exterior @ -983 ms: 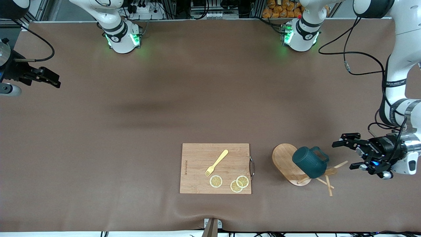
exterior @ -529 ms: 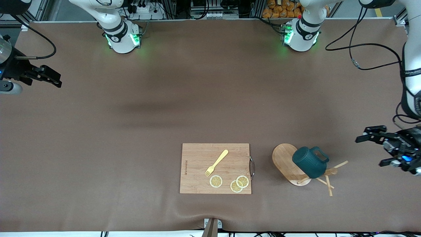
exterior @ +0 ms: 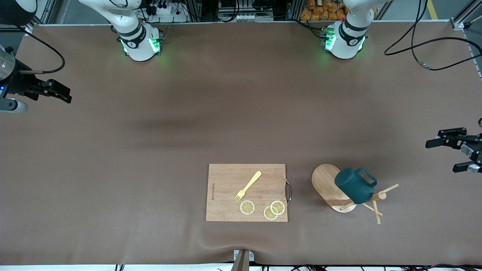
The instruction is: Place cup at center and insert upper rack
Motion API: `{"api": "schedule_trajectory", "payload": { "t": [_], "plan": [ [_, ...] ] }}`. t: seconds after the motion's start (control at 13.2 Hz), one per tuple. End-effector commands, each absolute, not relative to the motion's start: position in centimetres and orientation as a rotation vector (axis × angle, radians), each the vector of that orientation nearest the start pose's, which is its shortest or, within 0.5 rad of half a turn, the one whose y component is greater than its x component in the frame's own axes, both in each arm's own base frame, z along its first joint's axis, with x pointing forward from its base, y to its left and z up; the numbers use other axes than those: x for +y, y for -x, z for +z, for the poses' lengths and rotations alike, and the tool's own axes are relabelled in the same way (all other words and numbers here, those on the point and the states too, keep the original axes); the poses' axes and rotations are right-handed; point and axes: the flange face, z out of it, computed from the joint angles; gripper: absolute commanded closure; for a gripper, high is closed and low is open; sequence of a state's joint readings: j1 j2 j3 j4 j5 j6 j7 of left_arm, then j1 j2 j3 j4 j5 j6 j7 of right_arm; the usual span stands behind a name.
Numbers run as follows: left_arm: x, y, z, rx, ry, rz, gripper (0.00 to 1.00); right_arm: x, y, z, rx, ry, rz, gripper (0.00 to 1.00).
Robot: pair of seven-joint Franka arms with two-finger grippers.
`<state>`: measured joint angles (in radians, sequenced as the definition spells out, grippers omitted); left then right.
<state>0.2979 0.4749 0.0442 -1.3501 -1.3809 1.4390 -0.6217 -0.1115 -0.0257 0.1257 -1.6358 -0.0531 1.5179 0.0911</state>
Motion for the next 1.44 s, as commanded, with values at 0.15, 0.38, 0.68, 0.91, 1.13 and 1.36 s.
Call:
{"api": "schedule_trajectory", "payload": {
  "t": [0.15,0.38,0.68,0.91,1.13,1.36],
  "plan": [
    [10.0,-65.5,54.7,0.916,-1.701,-0.511,0.0,-0.1,-53.2,60.5,0.129,3.216,0.219,0.0],
    [8.4,-64.7,55.7,0.918,-1.832,-0.502,0.0,-0.8,-53.3,60.8,0.15,3.216,0.195,0.0],
    [3.2,-63.5,57.1,0.895,-2.101,-0.478,0.0,-0.6,-53.2,60.8,0.147,3.205,0.192,0.0],
    [-0.6,-63.1,57.4,0.853,-2.318,-0.415,0.0,-1.4,-53.2,61.0,0.177,3.163,0.184,0.0],
    [-4.5,-62.8,56.8,0.773,-2.559,-0.355,0.0,-4.1,-52.7,61.7,0.185,3.084,0.162,0.0],
    [-8.2,-62.3,56.3,0.678,-2.775,-0.293,0.0,-4.4,-52.5,61.9,0.15,3.079,0.153,0.0]
  ]
}}
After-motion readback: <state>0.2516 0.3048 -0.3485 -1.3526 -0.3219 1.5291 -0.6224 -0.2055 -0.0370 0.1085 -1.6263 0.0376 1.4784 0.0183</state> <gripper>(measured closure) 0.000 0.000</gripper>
